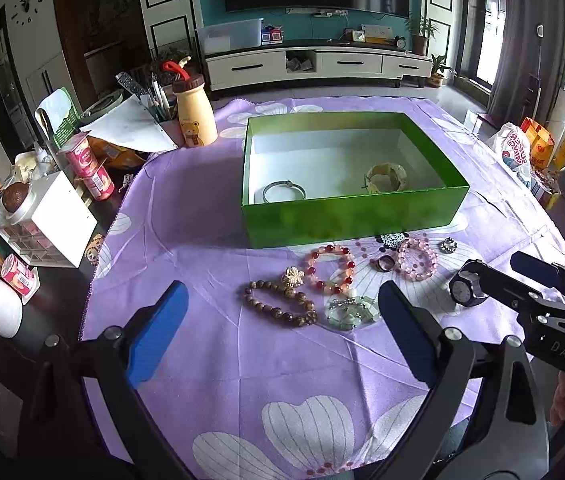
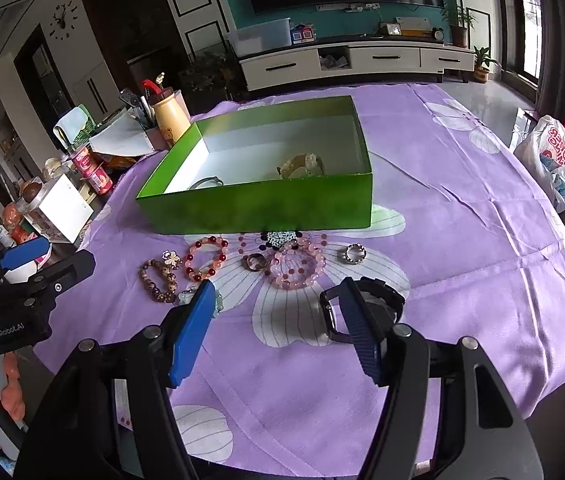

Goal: Organize jewelry
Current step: 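Grasp the brown bead bracelet with the left tool while the right tool grasps the black watch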

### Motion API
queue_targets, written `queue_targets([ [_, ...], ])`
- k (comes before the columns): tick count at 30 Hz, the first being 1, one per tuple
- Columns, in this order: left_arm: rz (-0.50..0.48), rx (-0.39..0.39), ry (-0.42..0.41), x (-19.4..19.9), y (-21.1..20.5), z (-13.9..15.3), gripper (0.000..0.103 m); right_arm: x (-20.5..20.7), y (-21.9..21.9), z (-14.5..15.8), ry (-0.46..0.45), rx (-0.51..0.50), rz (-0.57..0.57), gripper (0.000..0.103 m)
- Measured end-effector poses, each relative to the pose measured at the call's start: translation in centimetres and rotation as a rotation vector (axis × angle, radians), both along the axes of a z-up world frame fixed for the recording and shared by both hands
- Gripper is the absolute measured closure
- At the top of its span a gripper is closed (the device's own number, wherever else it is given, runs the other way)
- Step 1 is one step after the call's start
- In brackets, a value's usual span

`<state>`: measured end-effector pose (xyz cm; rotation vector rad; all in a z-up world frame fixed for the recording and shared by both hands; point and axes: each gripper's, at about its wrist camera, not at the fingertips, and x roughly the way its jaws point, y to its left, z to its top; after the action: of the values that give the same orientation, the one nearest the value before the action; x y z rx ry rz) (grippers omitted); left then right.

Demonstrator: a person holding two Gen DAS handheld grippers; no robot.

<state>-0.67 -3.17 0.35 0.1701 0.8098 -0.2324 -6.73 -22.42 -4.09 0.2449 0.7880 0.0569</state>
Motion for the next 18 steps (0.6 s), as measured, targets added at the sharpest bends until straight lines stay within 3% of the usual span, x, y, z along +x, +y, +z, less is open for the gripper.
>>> queue_targets([
  [9,-0.009,-0.016,0.016,0.2,-0.1,-0.4,0.006,-0.3,-0.2,-0.2,0.007,-0.009,-0.005,0.038],
  [18,0.07,-0.125,0.188,3.4,3.4,-4.4,0.006,-0.4,-4.4,-2.0,0.051,0.037,-0.121,0.038],
])
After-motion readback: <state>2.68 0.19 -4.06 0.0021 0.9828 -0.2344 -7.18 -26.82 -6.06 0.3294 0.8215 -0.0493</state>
